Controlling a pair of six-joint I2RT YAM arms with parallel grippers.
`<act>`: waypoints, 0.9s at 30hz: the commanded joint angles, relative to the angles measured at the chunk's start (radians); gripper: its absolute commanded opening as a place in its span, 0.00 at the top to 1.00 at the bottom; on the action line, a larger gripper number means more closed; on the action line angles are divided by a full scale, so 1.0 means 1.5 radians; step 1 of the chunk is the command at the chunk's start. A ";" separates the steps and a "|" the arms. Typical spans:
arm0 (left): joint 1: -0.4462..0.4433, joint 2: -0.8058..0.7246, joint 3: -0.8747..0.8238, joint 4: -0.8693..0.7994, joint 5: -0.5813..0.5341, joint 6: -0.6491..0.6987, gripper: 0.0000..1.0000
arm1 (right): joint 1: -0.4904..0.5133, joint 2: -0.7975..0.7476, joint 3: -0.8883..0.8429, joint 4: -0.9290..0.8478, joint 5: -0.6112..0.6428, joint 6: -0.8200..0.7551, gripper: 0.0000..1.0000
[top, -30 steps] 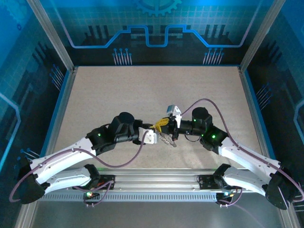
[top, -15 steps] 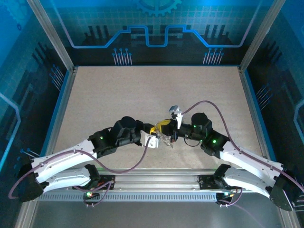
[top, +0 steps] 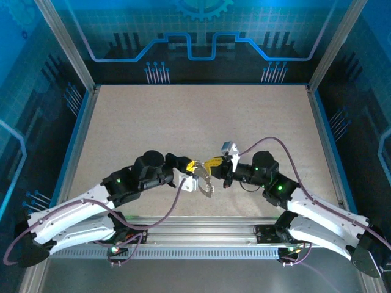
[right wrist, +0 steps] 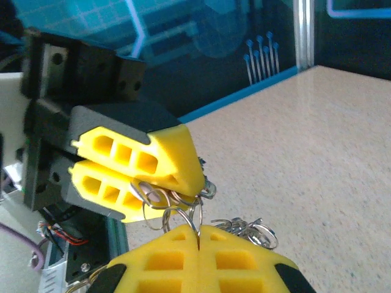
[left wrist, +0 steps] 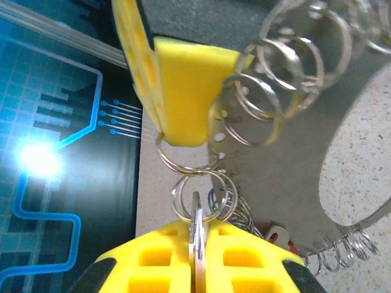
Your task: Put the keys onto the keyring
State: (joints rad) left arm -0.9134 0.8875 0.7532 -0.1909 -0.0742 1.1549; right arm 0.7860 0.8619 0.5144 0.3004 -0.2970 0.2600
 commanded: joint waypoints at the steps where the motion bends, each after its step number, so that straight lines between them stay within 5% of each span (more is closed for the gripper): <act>1: 0.022 -0.027 0.041 -0.108 0.042 0.032 1.00 | -0.025 -0.002 -0.015 0.067 0.006 -0.022 1.00; 17: 0.041 0.002 0.108 -0.164 0.123 0.054 1.00 | -0.028 -0.010 0.048 -0.116 -0.142 -0.287 0.76; 27: 0.046 0.020 0.145 -0.223 0.185 0.071 1.00 | -0.029 0.064 0.207 -0.396 -0.209 -0.688 0.69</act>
State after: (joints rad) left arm -0.8524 0.9150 0.9295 -0.5106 0.1295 1.2381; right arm 0.7513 0.9314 0.7452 -0.1009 -0.5659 -0.5339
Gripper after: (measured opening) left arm 0.092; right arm 0.297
